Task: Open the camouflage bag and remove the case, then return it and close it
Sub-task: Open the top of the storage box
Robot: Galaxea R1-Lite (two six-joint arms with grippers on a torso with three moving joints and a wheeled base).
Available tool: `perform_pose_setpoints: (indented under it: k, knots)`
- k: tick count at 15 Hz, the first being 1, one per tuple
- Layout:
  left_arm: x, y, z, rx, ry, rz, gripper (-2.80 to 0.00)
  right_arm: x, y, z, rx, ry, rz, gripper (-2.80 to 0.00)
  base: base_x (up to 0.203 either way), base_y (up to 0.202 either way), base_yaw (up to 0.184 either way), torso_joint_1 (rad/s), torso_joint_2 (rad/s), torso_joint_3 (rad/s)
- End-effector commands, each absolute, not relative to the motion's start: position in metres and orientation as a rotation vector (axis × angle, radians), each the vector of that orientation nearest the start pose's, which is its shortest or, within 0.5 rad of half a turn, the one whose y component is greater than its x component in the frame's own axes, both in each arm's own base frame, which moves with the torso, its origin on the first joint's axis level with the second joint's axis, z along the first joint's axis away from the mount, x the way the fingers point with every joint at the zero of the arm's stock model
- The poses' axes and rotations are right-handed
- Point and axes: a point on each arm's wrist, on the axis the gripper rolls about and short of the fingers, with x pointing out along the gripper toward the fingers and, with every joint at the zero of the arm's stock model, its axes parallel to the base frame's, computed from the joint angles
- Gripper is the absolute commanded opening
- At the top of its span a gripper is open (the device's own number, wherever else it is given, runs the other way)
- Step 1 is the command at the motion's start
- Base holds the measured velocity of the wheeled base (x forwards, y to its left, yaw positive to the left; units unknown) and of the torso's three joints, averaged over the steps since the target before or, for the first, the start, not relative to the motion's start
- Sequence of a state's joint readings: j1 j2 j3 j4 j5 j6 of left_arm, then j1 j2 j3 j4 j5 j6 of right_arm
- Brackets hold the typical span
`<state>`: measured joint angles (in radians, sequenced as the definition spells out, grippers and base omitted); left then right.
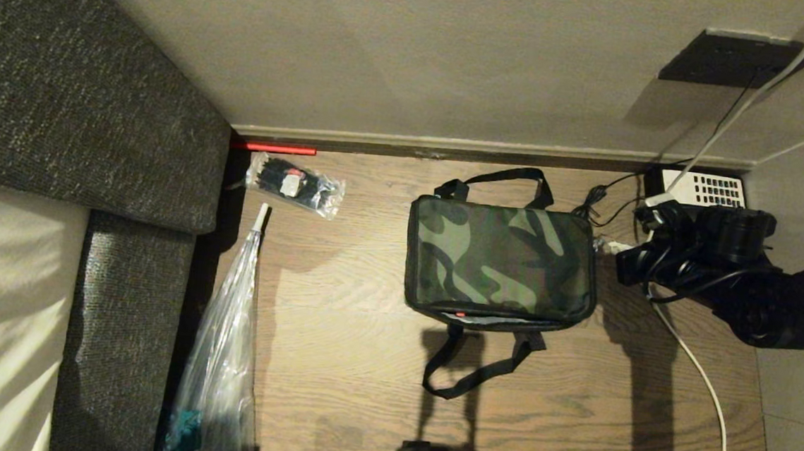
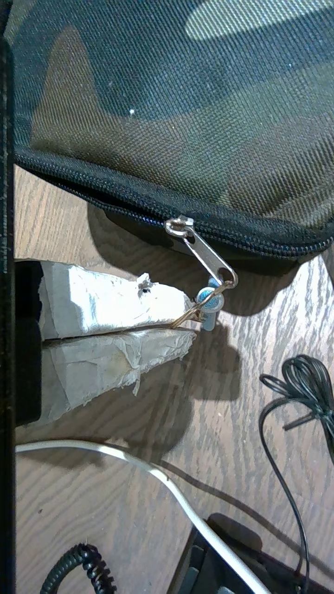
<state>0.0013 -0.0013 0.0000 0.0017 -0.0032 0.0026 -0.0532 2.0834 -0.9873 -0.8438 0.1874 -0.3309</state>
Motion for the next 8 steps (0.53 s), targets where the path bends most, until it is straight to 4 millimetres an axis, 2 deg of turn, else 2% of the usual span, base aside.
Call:
perform_pose_setpoints:
  k: [1, 8]
  knots:
    - [-0.0226, -0.0001, 0.0745, 0.003, 0.005, -0.002, -2.80, 0.3938, -0.0169, 0.1165, -0.300, 0.217, 0.173, -2.80, 0.000, 0.000, 0.000, 0.000, 0.00, 0.000]
    - [-0.0226, -0.0001, 0.0745, 0.003, 0.005, -0.002, -2.80, 0.3985, -0.0172, 0.1224, -0.303, 0.192, 0.170, -2.80, 0.000, 0.000, 0.000, 0.000, 0.00, 0.000]
